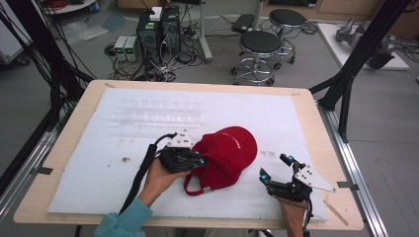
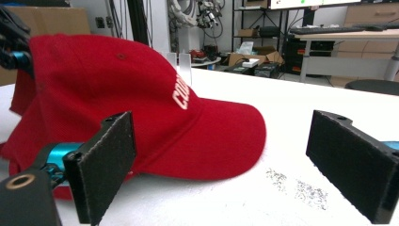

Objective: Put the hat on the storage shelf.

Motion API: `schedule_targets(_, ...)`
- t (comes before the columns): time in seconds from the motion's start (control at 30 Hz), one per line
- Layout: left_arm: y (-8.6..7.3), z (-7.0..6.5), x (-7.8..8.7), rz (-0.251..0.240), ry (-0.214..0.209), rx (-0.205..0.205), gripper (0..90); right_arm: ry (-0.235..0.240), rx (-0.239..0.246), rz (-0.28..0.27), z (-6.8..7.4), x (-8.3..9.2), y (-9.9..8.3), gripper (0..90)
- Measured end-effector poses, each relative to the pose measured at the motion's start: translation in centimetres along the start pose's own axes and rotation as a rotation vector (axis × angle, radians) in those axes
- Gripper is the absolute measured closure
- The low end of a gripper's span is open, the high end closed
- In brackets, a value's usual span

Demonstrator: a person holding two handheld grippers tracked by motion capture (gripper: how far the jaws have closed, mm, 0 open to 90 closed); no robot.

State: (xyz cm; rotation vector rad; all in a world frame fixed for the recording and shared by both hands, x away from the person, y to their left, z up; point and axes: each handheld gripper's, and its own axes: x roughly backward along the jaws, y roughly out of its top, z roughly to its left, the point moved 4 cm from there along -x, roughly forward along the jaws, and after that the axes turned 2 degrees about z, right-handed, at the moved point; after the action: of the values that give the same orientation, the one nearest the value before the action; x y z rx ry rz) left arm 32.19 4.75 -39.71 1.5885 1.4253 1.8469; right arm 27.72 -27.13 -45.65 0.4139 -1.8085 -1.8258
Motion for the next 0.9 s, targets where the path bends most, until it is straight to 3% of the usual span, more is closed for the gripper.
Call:
schedule_targets(0.33, 0.8, 2.2, 3.6, -0.066, 0.009, 0.034, 85.5, -0.001, 0.000, 0.003, 0.0, 0.0, 0.0, 7.8)
schedule_targets(0.9, 2.4, 5.7, 9.4, -0.082, 0.023, 0.010, 85.5, 0.008, 0.003, 0.030, 0.0, -0.3, 0.1, 7.8)
